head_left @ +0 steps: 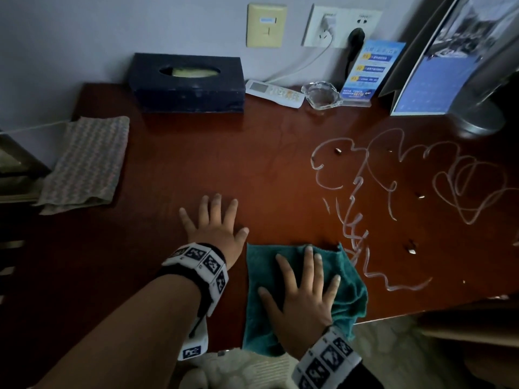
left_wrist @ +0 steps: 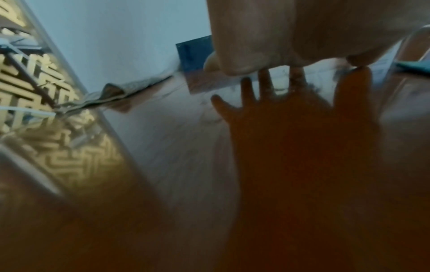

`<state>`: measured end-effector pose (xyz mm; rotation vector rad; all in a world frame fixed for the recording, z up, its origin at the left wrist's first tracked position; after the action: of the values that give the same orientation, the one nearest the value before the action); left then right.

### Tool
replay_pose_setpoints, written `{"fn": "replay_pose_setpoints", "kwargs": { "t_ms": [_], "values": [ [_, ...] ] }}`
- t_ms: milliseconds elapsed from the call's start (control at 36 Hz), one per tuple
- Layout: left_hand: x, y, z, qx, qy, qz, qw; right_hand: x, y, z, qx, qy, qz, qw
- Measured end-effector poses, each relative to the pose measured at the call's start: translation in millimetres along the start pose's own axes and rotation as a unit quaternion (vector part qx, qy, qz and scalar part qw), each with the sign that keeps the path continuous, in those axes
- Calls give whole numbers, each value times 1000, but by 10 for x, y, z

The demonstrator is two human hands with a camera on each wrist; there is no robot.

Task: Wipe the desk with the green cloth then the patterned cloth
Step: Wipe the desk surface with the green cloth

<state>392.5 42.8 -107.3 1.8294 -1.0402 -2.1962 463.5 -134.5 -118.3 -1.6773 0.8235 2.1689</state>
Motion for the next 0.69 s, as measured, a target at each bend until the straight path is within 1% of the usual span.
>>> {"fn": "replay_pose_setpoints", "kwargs": {
  "t_ms": [111,250,417,556,694],
  "values": [
    [-4,-116,-112,3,20,41,999,25,53,-48,-9,30,2,1000],
    [8,-162,-142,3,41,81,996,48,233,-183,1,25,1,1000],
    [28,-174,-147,12,42,94,995,57,395,-310,11,22,13,1000],
    [25,-192,-158,14,39,112,993,54,315,-251,-17,22,-33,999],
    [26,-204,-166,18,39,124,991,23,152,-82,-44,25,-51,997]
  ]
}}
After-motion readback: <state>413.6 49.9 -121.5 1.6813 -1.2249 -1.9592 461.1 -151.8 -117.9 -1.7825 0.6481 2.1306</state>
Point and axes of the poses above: each hand's wrist, its own y-axis away from the middle knuckle, its own x-axis out of the palm, z = x × y, the point moved 8 cm from there along -y, towards the middle knuckle, and after that the axes turned 9 degrees about -x, right-handed, at the moved point
